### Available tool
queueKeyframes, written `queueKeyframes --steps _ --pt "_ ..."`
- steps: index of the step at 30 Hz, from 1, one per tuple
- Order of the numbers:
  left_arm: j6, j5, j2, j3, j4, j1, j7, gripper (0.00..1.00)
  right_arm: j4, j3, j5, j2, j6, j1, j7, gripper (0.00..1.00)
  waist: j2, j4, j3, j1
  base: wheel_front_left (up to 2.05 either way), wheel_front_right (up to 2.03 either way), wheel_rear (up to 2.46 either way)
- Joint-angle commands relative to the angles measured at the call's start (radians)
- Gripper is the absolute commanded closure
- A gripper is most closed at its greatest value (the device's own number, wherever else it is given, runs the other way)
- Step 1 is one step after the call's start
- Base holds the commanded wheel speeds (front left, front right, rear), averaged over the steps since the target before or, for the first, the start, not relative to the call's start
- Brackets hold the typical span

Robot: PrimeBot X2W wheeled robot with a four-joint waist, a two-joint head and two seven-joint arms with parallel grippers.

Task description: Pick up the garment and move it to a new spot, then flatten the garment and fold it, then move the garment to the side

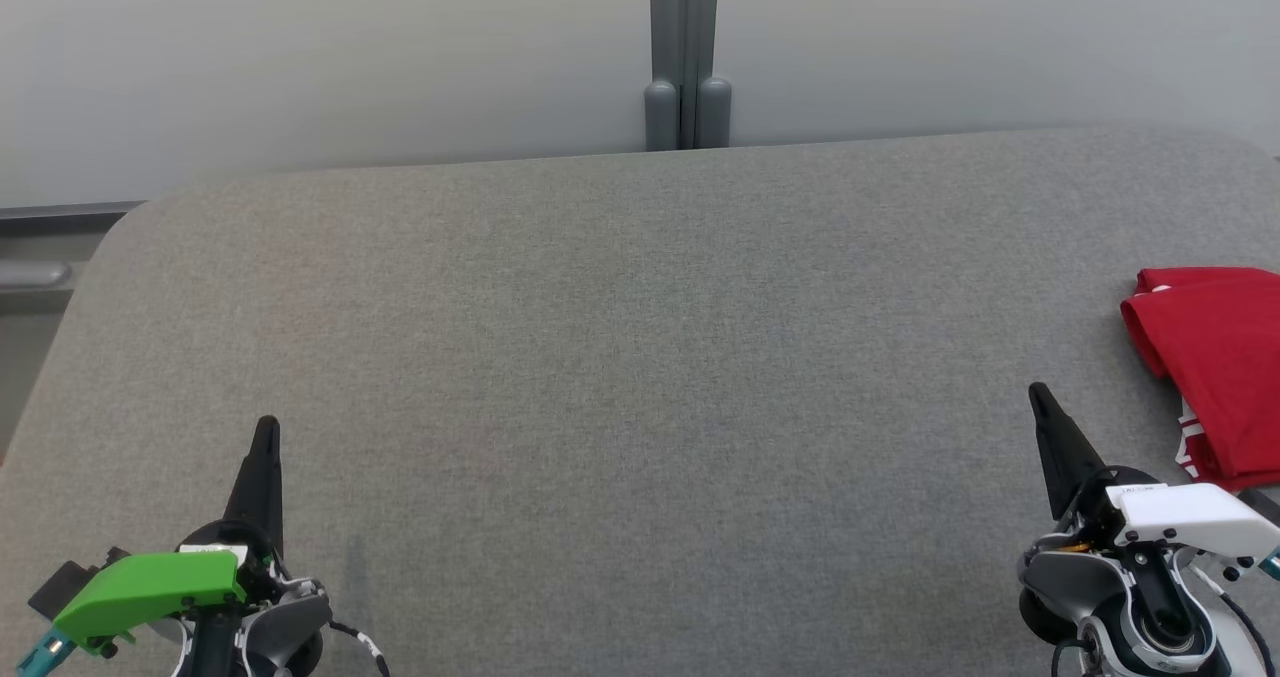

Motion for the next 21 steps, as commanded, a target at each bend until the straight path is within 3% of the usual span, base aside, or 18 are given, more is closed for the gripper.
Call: queueKeyframes --steps 1,21 --pt "-0.006 -0.003 0.007 0.002 -0.002 -0.011 0.003 1.0 -0.005 -0.001 0.006 -0.001 0.0 -0.006 0.003 1.0 0.0 0.0 0.0 0.0 0.0 0.0 0.0" --pt "-0.006 -0.003 0.007 0.002 -0.002 -0.011 0.003 1.0 -0.005 -0.001 0.007 -0.001 0.0 -0.006 0.003 1.0 0.0 0.0 0.0 0.0 0.0 0.0 0.0"
